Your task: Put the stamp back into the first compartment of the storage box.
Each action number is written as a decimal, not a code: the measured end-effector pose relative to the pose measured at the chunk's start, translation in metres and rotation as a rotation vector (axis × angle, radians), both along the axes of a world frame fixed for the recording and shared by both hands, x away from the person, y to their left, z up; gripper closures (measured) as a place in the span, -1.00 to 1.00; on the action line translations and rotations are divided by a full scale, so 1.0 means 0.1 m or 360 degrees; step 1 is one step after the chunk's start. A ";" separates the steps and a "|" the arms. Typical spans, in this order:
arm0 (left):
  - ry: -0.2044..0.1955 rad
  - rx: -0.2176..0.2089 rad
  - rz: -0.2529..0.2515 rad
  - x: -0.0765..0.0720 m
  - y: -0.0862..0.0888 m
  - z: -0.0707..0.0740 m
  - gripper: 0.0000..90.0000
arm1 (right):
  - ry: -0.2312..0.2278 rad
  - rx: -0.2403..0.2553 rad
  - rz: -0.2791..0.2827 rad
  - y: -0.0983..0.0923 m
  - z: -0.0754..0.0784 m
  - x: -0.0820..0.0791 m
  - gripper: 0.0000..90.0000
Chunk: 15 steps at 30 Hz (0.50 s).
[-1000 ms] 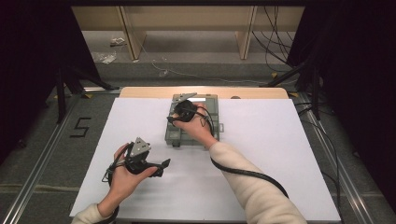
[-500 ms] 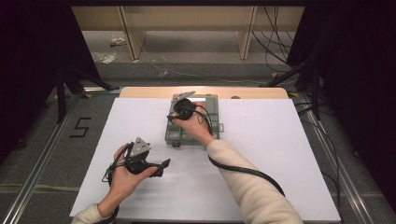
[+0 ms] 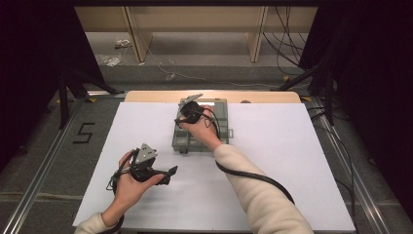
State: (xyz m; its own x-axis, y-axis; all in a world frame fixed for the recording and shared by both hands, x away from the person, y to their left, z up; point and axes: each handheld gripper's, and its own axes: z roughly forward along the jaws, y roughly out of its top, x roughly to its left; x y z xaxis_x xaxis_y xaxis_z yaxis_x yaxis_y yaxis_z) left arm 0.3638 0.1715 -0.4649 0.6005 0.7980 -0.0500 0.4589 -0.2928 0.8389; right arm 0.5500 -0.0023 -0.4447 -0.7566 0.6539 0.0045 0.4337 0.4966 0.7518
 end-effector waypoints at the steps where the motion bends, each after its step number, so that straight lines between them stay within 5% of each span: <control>1: -0.0001 0.0001 -0.0001 0.00 0.00 0.00 -0.99 | 0.0003 0.0003 -0.0004 0.00 0.00 0.00 0.24; 12: -0.0002 0.0003 -0.0002 0.00 0.00 0.00 -0.99 | 0.0006 -0.0014 -0.0016 0.00 -0.05 0.03 0.22; 15: 0.0000 0.0004 -0.0002 0.00 0.00 0.00 -0.99 | 0.0028 0.0001 -0.0026 0.01 -0.05 0.04 0.08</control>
State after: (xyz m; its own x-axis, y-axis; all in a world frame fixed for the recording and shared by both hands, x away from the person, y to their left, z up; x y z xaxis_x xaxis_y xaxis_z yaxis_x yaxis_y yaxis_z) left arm 0.3640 0.1714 -0.4652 0.6016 0.7974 -0.0477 0.4584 -0.2957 0.8381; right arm 0.5536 -0.0010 -0.4500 -0.7454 0.6663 0.0181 0.4550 0.4888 0.7444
